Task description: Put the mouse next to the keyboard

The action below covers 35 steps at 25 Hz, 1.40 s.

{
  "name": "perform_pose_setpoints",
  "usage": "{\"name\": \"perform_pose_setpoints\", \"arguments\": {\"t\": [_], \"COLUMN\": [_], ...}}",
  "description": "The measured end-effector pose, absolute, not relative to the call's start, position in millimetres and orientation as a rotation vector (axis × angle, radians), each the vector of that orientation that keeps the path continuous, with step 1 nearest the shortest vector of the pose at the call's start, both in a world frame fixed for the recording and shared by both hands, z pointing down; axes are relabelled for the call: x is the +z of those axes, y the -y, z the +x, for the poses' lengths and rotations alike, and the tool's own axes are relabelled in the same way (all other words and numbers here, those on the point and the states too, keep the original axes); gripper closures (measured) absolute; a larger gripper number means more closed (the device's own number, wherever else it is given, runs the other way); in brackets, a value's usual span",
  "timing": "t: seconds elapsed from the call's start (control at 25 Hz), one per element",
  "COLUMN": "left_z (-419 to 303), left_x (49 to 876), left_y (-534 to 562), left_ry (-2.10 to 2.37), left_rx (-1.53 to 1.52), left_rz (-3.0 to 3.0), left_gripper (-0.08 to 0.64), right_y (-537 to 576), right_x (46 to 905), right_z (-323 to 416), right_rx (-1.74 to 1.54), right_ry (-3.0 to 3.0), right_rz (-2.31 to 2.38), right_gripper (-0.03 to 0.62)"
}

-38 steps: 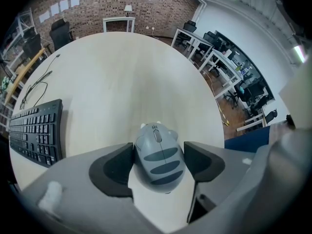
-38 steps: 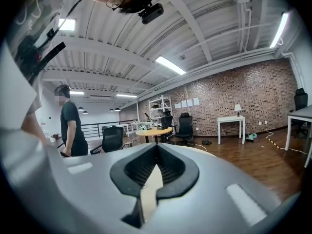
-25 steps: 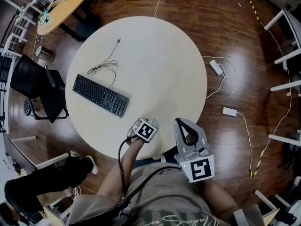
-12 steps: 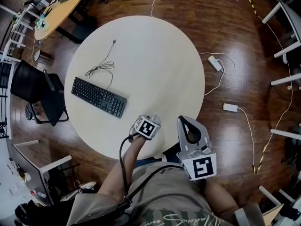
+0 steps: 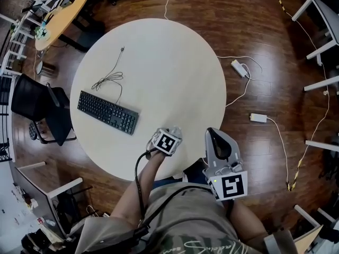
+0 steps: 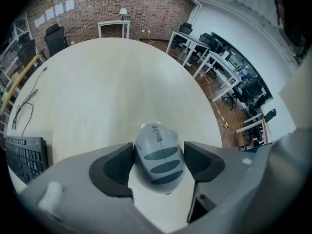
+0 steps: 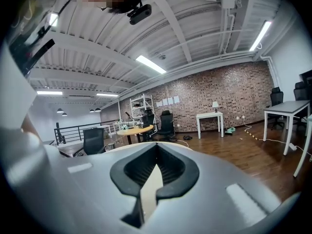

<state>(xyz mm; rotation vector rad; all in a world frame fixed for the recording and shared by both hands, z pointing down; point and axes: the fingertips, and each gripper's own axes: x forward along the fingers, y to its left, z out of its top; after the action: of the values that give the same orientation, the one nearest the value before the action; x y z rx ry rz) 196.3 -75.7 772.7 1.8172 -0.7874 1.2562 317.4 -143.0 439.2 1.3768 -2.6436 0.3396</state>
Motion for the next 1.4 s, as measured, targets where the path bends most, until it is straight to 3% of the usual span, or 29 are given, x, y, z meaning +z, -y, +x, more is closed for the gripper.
{"name": "perform_pose_setpoints", "arguments": {"t": [1.4], "left_z": [271.9], "left_x": [771.0], "left_y": [124.1], "left_ry": [0.677], "left_rx": [1.304], "left_rz": [1.928], "left_gripper": [0.216], "right_y": [162.9], "right_x": [449.1], "right_z": [376.0], "right_rx": [0.353], "right_ry": [2.536], "right_rz": [1.536], "right_gripper": [0.587]}}
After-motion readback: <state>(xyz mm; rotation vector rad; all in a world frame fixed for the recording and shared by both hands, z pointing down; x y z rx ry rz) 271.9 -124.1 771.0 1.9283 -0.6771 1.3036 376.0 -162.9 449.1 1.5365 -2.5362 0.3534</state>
